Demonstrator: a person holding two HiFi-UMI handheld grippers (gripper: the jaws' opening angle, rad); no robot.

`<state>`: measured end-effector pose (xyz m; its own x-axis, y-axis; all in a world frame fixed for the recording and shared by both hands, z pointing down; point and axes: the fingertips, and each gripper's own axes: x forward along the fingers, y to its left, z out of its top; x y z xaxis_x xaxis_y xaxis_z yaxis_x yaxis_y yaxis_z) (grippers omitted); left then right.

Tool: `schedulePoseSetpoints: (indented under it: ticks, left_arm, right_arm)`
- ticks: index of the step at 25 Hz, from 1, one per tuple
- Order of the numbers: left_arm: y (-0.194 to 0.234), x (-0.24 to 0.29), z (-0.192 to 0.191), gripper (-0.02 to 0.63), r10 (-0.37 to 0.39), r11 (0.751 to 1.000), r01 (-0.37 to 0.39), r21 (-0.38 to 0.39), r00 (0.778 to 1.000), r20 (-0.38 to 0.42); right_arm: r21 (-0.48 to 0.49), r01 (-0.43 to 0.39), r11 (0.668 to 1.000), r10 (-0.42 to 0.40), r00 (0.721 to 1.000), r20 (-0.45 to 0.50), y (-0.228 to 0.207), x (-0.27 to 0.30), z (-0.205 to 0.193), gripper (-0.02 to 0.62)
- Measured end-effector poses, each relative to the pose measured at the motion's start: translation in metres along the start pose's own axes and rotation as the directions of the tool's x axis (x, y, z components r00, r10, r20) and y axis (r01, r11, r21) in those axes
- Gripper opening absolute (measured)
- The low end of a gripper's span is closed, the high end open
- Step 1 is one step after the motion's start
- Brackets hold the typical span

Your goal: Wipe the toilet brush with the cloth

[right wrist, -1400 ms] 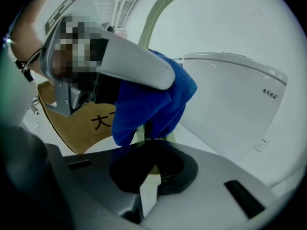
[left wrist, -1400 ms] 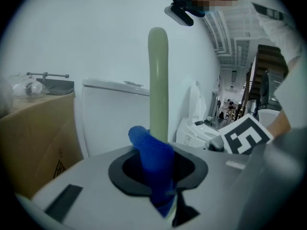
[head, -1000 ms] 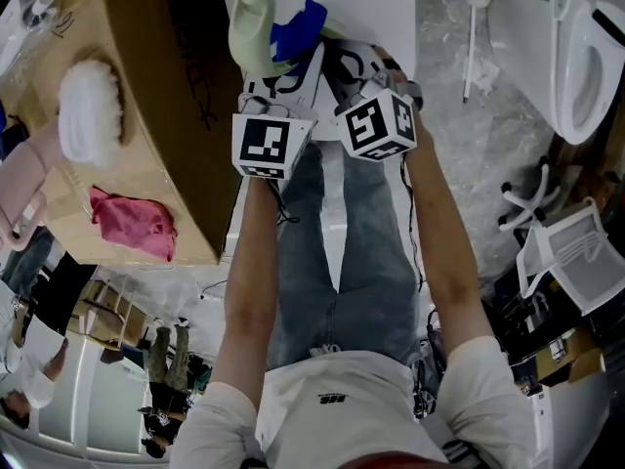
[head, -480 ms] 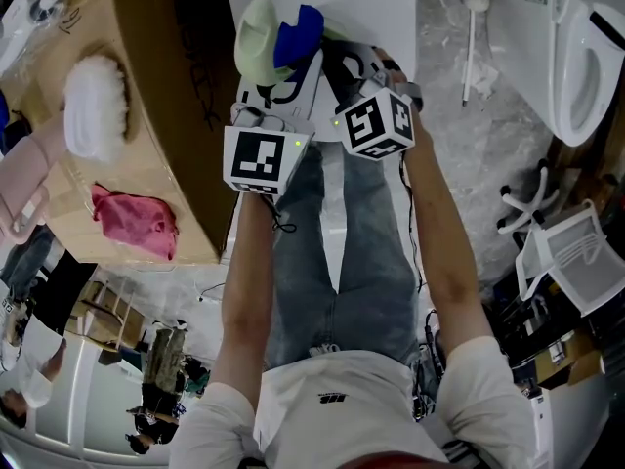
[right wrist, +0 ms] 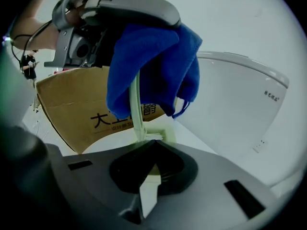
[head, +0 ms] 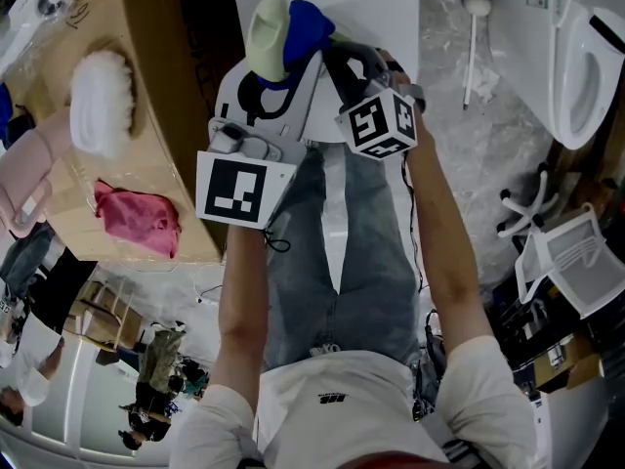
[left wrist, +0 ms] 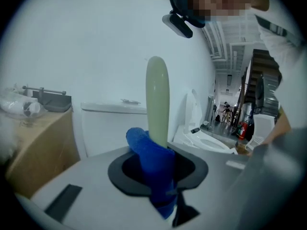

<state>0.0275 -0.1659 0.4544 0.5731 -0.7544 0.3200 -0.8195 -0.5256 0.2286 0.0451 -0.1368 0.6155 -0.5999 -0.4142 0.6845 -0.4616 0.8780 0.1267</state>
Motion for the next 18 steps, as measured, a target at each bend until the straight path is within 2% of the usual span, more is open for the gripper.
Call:
schedulePoseSetpoints:
  ticks: [7, 14, 18]
  left_arm:
    - [0.000, -0.009, 0.022, 0.107, -0.009, 1.000, 0.009, 0.010, 1.000, 0.028]
    - [-0.005, -0.021, 0.010, 0.124, -0.033, 0.999, 0.033, -0.025, 0.999, 0.031]
    - [-0.005, -0.025, -0.002, 0.137, -0.022, 0.999, 0.022, -0.045, 1.000, 0.017]
  right_arm:
    - [-0.002, 0.003, 1.000, -0.003, 1.000, -0.006, 0.001, 0.001, 0.000, -0.006]
    - [-0.016, 0.005, 1.000, -0.005, 1.000, -0.016, 0.002, 0.003, 0.000, -0.006]
    - [-0.011, 0.009, 1.000, -0.009, 1.000, -0.016, 0.002, 0.003, 0.000, -0.006]
